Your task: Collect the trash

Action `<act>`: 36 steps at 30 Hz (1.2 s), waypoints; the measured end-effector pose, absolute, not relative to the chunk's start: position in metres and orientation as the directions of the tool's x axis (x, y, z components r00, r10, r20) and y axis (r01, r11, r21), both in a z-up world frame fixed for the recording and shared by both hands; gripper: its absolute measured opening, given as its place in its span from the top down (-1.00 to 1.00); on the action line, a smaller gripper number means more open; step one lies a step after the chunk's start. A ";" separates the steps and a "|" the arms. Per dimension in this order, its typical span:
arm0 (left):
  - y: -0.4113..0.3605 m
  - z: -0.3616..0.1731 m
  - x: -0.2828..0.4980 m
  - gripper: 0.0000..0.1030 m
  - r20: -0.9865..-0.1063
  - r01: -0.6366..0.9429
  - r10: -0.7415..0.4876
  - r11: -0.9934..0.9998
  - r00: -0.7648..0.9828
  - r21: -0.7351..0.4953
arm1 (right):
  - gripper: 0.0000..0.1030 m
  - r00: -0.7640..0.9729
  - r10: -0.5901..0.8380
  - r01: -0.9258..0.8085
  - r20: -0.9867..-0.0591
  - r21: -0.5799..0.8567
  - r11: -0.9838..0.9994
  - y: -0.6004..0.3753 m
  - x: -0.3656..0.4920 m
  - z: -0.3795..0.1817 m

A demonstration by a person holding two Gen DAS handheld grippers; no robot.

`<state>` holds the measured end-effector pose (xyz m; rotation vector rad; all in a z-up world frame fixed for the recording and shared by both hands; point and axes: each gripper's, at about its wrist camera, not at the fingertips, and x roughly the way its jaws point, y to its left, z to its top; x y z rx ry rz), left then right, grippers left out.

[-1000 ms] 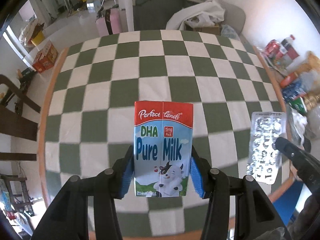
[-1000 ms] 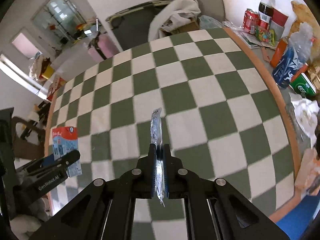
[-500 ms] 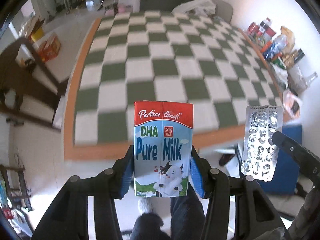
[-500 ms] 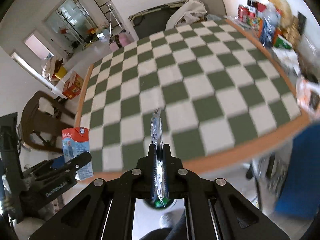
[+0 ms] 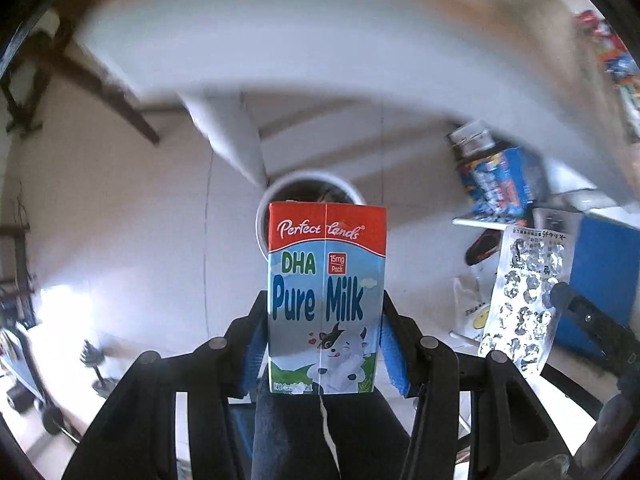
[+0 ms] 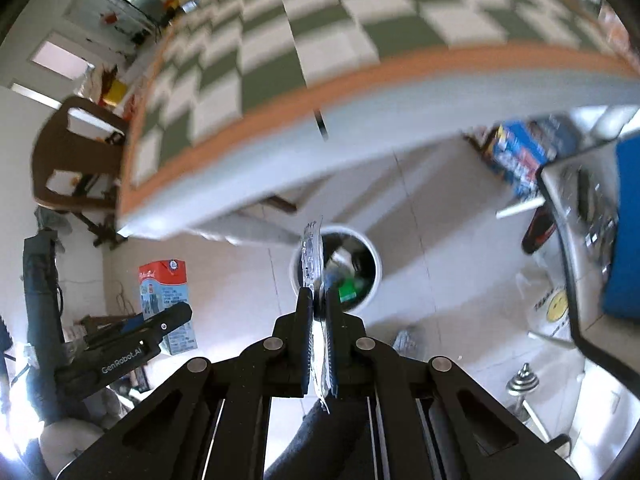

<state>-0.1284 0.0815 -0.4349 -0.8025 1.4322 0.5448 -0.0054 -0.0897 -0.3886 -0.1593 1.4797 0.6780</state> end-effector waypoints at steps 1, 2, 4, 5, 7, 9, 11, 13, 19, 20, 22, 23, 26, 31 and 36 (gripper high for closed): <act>0.083 -0.455 -0.127 0.09 -0.986 -0.761 -0.142 0.630 0.084 -0.155 | 0.87 -0.072 0.316 -0.495 -0.946 0.309 0.812 -0.089 -0.004 -0.413; 0.085 -0.476 -0.124 0.09 -0.985 -0.767 -0.153 0.622 0.078 -0.157 | 0.87 -0.084 0.309 -0.488 -0.947 0.309 0.816 -0.087 -0.002 -0.438; 0.092 -0.526 -0.118 0.09 -0.983 -0.782 -0.171 0.604 0.066 -0.158 | 0.87 -0.102 0.305 -0.469 -0.947 0.316 0.825 -0.083 0.005 -0.484; 0.096 -0.546 -0.114 0.09 -0.982 -0.782 -0.177 0.603 0.066 -0.161 | 0.87 -0.113 0.301 -0.460 -0.947 0.318 0.829 -0.080 0.010 -0.508; 0.108 -0.593 -0.105 0.08 -0.979 -0.791 -0.191 0.589 0.064 -0.167 | 0.87 -0.142 0.300 -0.430 -0.943 0.331 0.840 -0.073 0.018 -0.561; 0.115 -0.623 -0.101 0.08 -0.972 -0.790 -0.221 0.581 0.076 -0.194 | 0.87 -0.167 0.292 -0.417 -0.942 0.335 0.845 -0.064 0.026 -0.607; 0.123 -0.652 -0.096 0.07 -0.969 -0.794 -0.236 0.575 0.069 -0.197 | 0.87 -0.191 0.291 -0.403 -0.938 0.345 0.848 -0.056 0.032 -0.648; 0.130 -0.674 -0.094 -0.05 -0.969 -0.791 -0.242 0.581 0.056 -0.191 | 0.87 -0.213 0.284 -0.398 -0.935 0.348 0.849 -0.046 0.036 -0.689; 0.142 -0.701 -0.102 -0.71 -0.975 -0.791 -0.219 0.591 0.032 -0.159 | 0.86 -0.282 0.282 -0.378 -0.917 0.376 0.846 -0.022 0.038 -0.765; 0.143 -0.701 -0.105 -0.85 -0.977 -0.790 -0.212 0.594 0.026 -0.149 | 0.86 -0.295 0.273 -0.382 -0.916 0.375 0.845 -0.019 0.036 -0.772; 0.145 -0.696 -0.111 -0.91 -0.982 -0.787 -0.186 0.603 0.023 -0.132 | 0.78 -0.295 0.234 -0.401 -0.926 0.342 0.850 -0.016 0.034 -0.782; 0.147 -0.694 -0.117 -0.91 -0.986 -0.785 -0.167 0.608 0.024 -0.122 | 0.46 -0.296 0.223 -0.409 -0.929 0.334 0.849 -0.015 0.033 -0.783; 0.144 -0.680 -0.128 -0.92 -0.994 -0.776 -0.109 0.623 0.033 -0.094 | -0.33 -0.269 0.187 -0.445 -0.945 0.295 0.846 -0.017 0.028 -0.776; 0.129 -0.653 -0.136 -0.91 -0.998 -0.763 -0.053 0.645 0.023 -0.052 | -1.00 -0.123 0.044 -0.591 -0.991 0.109 0.799 -0.020 0.008 -0.748; 0.107 -0.621 -0.142 -0.92 -0.999 -0.744 -0.037 0.666 0.025 -0.043 | -1.00 -0.038 -0.011 -0.632 -0.999 0.015 0.775 -0.028 -0.008 -0.713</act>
